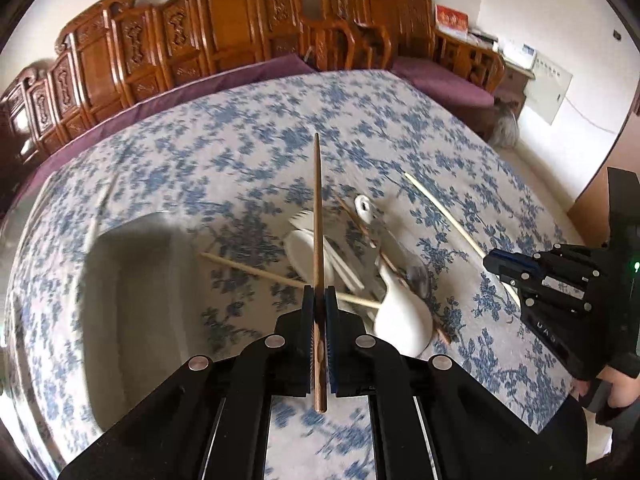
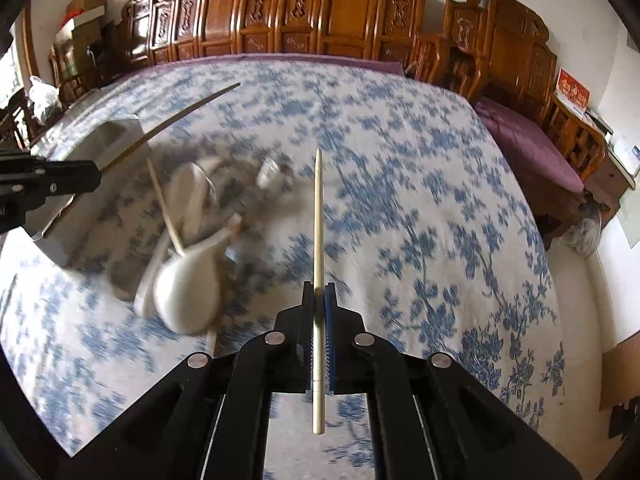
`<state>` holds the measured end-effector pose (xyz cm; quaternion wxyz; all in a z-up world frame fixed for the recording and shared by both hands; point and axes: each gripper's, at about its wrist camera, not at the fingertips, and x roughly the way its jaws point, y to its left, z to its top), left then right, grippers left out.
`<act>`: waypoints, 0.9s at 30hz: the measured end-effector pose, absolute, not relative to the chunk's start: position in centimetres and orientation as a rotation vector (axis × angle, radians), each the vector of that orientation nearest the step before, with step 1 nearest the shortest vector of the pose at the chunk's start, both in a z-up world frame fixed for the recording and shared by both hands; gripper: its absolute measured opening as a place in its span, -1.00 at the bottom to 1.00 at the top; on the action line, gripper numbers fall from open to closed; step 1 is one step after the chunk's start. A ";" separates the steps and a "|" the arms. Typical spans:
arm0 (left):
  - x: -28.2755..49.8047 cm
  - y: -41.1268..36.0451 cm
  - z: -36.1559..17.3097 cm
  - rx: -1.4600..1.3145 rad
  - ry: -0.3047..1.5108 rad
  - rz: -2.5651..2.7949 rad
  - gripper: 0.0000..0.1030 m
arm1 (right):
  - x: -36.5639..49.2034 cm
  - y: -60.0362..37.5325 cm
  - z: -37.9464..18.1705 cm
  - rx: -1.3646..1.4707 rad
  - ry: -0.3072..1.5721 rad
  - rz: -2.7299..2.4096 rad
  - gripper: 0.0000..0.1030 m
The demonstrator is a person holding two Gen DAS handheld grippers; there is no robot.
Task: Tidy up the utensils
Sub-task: 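Carry both chopsticks to the metal tray and open the left tool to drop its chopstick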
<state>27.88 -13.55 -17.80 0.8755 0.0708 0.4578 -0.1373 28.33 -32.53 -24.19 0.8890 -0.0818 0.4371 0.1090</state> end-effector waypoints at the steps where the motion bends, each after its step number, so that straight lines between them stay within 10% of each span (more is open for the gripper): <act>1: 27.6 -12.9 -17.5 0.144 0.950 -0.282 -0.92 | 28.3 -32.1 -23.7 -0.170 0.902 0.232 -0.89; 27: 26.8 0.6 -19.2 0.087 1.035 -0.182 -0.92 | 27.5 -17.6 -19.4 -0.230 0.840 0.430 -0.88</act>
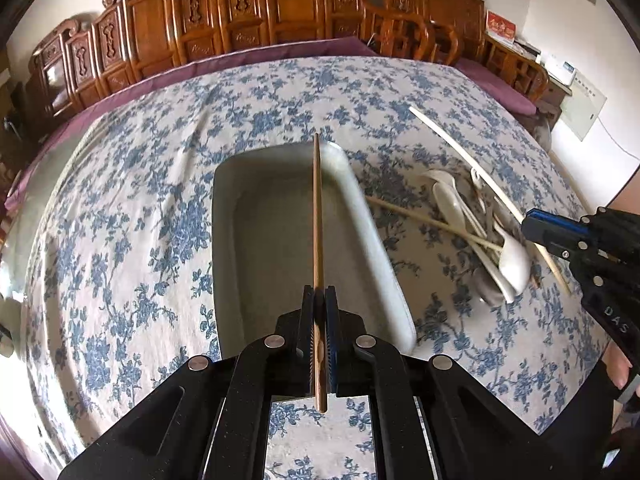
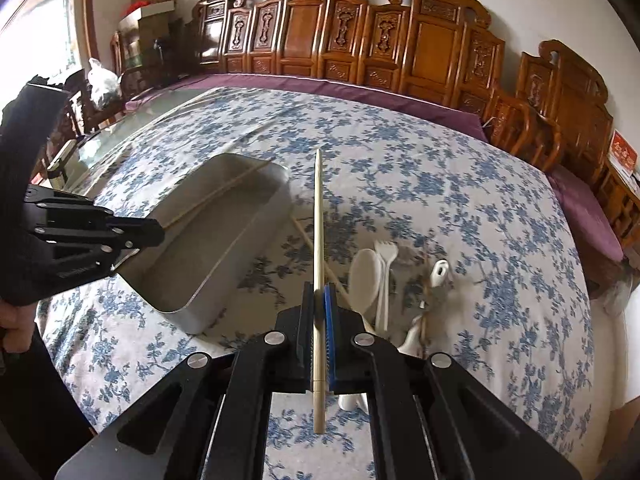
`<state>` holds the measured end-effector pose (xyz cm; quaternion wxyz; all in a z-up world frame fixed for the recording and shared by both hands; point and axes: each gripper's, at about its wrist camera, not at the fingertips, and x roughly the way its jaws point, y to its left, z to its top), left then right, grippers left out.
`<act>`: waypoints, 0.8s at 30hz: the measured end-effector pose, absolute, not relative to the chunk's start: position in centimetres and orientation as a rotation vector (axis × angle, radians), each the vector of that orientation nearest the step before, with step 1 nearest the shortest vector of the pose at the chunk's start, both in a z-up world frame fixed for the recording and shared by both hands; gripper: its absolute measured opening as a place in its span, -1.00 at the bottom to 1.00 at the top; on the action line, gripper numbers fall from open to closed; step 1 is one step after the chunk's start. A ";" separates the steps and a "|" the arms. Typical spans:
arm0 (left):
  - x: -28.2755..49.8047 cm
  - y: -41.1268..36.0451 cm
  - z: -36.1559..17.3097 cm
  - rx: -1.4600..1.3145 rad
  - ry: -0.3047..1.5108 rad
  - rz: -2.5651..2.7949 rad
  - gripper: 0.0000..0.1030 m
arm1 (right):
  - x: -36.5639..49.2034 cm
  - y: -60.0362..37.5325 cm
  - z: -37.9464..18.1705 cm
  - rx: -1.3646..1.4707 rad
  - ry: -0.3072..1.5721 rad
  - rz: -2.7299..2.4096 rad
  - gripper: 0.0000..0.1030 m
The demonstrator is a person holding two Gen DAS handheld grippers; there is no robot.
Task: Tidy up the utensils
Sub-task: 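Carry both chopsticks to the metal tray and open the left tool to drop its chopstick, then lower the right tool's chopstick into the metal tray and open the right tool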
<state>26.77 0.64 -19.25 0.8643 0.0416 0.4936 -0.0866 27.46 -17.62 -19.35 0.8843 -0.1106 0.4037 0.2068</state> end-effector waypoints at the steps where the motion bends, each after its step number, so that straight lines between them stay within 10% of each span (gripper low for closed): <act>1: 26.8 0.7 -19.6 0.084 1.042 -0.185 -0.92 | 27.5 -17.3 -19.4 -0.233 0.842 0.434 -0.88; 18: 28.2 2.2 -21.1 0.007 1.025 -0.194 -0.90 | 28.5 -14.3 -19.6 -0.225 0.871 0.495 -0.88; 24: 27.7 4.5 -20.0 -0.007 0.972 -0.156 -0.51 | 29.1 -12.7 -19.9 -0.193 0.883 0.519 -0.88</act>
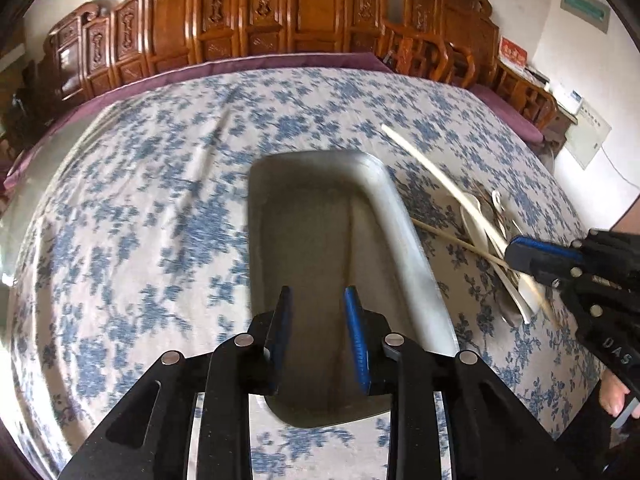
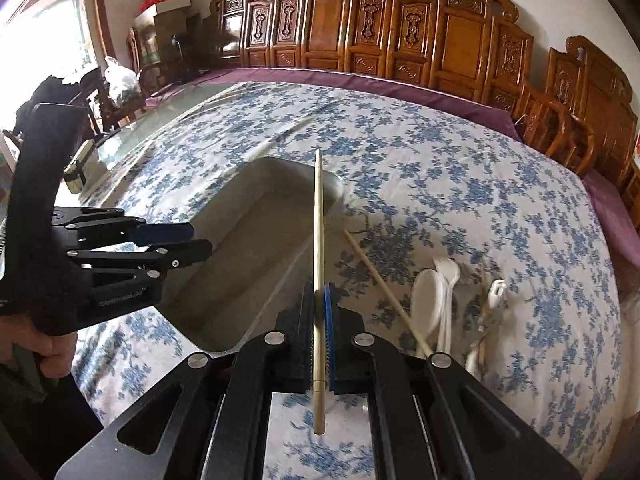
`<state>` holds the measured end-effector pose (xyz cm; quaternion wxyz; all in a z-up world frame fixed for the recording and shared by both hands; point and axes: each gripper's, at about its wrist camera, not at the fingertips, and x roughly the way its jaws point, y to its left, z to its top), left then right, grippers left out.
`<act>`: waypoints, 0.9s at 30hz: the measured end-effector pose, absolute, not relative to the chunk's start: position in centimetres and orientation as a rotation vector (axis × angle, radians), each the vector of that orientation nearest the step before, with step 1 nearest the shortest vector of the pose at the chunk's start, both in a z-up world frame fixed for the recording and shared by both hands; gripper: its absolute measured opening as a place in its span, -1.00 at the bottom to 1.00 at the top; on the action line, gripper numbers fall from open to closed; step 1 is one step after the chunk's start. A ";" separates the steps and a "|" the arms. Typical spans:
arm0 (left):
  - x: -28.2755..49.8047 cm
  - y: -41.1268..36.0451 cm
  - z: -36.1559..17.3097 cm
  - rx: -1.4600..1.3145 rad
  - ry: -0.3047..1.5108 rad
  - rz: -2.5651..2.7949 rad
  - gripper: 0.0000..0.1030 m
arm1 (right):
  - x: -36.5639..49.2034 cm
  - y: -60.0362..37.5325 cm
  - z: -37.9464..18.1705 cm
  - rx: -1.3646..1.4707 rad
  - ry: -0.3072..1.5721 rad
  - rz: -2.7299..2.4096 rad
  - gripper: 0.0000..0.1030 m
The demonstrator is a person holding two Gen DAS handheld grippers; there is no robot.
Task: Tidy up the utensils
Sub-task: 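Lower the right tool's chopstick into the metal tray and open the right tool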
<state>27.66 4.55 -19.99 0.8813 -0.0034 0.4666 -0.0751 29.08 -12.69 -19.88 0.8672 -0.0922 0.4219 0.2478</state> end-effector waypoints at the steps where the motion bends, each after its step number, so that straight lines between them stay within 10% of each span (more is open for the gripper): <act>1: 27.6 4.9 -19.8 -0.013 0.968 -0.154 -0.46 | 29.2 -12.2 -20.0 -0.187 0.886 0.526 -0.88; 9: 27.5 8.6 -17.3 -0.038 0.881 -0.082 0.12 | 29.8 -8.9 -20.7 -0.167 0.894 0.574 -0.88; 27: 27.0 11.9 -15.4 -0.076 0.838 -0.048 0.19 | 32.6 -4.3 -24.4 -0.142 0.991 0.563 -0.88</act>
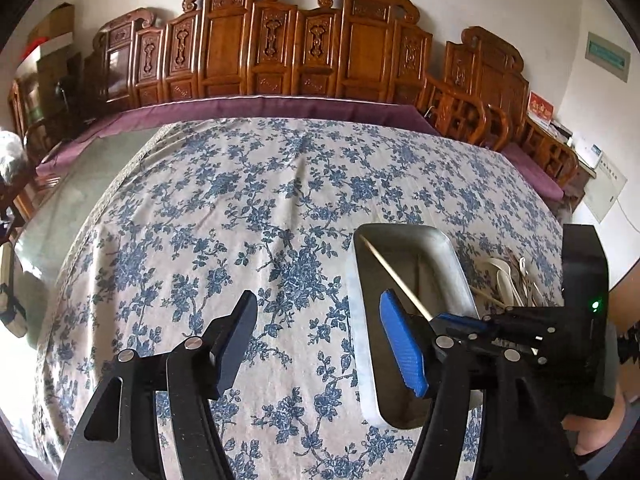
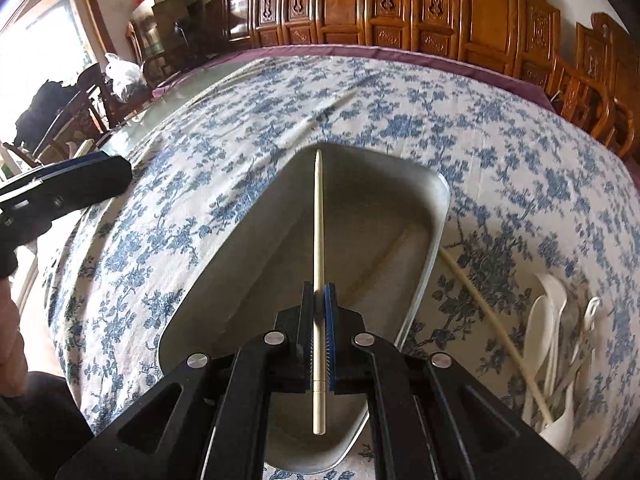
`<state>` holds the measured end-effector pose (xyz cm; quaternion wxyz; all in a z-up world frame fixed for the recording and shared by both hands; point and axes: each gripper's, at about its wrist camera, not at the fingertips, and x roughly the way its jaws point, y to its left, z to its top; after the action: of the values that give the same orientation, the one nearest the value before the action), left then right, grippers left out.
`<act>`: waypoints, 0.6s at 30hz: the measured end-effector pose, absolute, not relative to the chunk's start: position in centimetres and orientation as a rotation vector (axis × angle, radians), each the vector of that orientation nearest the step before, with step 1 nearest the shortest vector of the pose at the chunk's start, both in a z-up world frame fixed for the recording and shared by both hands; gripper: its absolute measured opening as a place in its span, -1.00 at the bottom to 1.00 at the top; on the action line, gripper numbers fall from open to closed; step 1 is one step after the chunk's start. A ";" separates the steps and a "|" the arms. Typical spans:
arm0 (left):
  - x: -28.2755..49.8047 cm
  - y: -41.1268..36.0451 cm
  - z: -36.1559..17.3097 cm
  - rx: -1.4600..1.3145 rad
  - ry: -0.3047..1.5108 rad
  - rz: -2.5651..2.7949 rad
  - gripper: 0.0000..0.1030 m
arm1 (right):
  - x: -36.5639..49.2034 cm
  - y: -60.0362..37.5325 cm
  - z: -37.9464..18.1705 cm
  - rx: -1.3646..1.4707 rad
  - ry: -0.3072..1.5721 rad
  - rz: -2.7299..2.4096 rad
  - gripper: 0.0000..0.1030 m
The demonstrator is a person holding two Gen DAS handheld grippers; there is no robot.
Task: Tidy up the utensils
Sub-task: 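Lower the right tool's chopstick into the metal tray and open the right tool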
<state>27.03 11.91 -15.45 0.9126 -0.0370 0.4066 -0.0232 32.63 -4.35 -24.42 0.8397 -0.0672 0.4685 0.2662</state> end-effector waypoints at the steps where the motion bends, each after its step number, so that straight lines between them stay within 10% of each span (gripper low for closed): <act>1: 27.0 11.9 -15.5 -0.075 0.838 -0.048 0.19 | 32.6 -4.2 -24.6 -0.144 0.991 0.566 -0.88; 18: 25.0 7.1 -14.5 -0.026 0.828 -0.139 0.19 | 30.0 -12.6 -19.2 -0.103 0.839 0.599 -0.73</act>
<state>25.05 7.12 -14.51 0.9130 -0.0125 0.4021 -0.0675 29.97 -12.56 -19.19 0.8688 -0.0491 0.4009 0.2865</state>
